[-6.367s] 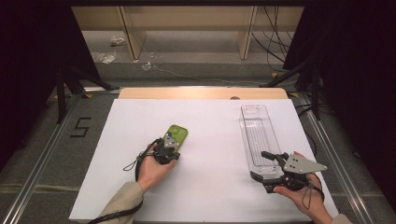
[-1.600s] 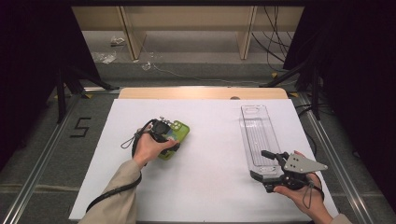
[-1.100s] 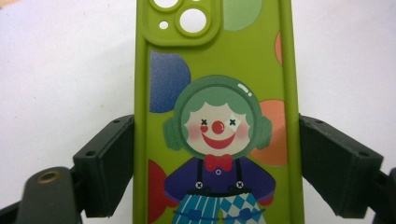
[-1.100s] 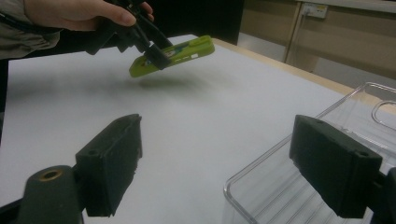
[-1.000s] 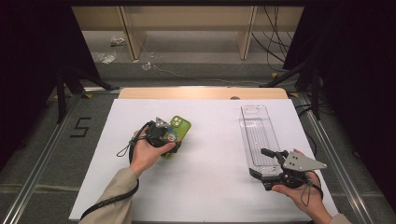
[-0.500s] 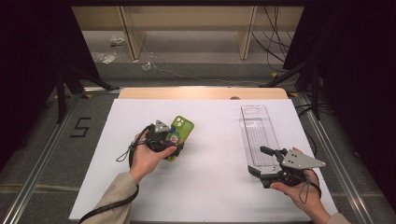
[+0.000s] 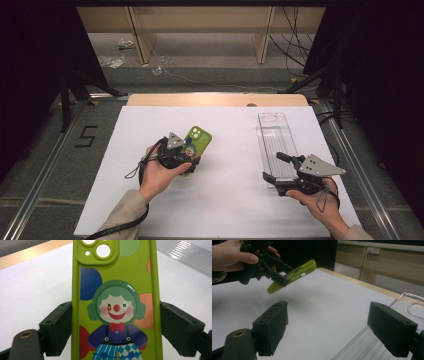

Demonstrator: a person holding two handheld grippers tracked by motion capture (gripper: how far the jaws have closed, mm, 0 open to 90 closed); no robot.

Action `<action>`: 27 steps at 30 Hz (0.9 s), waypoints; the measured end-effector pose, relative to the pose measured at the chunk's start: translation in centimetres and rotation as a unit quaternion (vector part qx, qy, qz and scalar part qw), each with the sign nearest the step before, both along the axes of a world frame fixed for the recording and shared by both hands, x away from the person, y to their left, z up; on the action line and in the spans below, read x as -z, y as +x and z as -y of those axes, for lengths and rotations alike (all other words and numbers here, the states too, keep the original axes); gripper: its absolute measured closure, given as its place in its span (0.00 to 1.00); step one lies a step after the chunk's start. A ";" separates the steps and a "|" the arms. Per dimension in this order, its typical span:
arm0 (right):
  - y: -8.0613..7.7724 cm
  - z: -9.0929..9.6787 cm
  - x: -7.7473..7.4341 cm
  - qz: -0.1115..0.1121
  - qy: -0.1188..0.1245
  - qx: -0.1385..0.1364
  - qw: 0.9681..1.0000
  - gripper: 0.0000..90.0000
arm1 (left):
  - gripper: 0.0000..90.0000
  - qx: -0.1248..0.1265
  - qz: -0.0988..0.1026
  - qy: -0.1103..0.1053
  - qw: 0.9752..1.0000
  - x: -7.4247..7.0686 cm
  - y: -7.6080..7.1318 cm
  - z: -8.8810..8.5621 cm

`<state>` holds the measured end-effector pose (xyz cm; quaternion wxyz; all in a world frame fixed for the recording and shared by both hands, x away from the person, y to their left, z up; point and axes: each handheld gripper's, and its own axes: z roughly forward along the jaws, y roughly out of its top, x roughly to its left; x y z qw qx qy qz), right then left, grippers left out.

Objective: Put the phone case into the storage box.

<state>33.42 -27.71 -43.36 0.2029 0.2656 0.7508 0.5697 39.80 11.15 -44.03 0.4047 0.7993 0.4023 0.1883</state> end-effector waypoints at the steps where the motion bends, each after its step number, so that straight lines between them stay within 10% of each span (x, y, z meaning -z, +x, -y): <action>1: 0.1 -0.1 0.0 0.001 -0.001 0.001 1.000 0.20 | 0.18 0.000 0.001 -0.001 1.000 0.0 -0.1 0.0; 27: 1.6 -2.5 -0.8 -0.001 0.001 0.003 1.000 0.21 | 0.18 0.021 0.022 0.002 1.000 -0.4 -2.1 1.3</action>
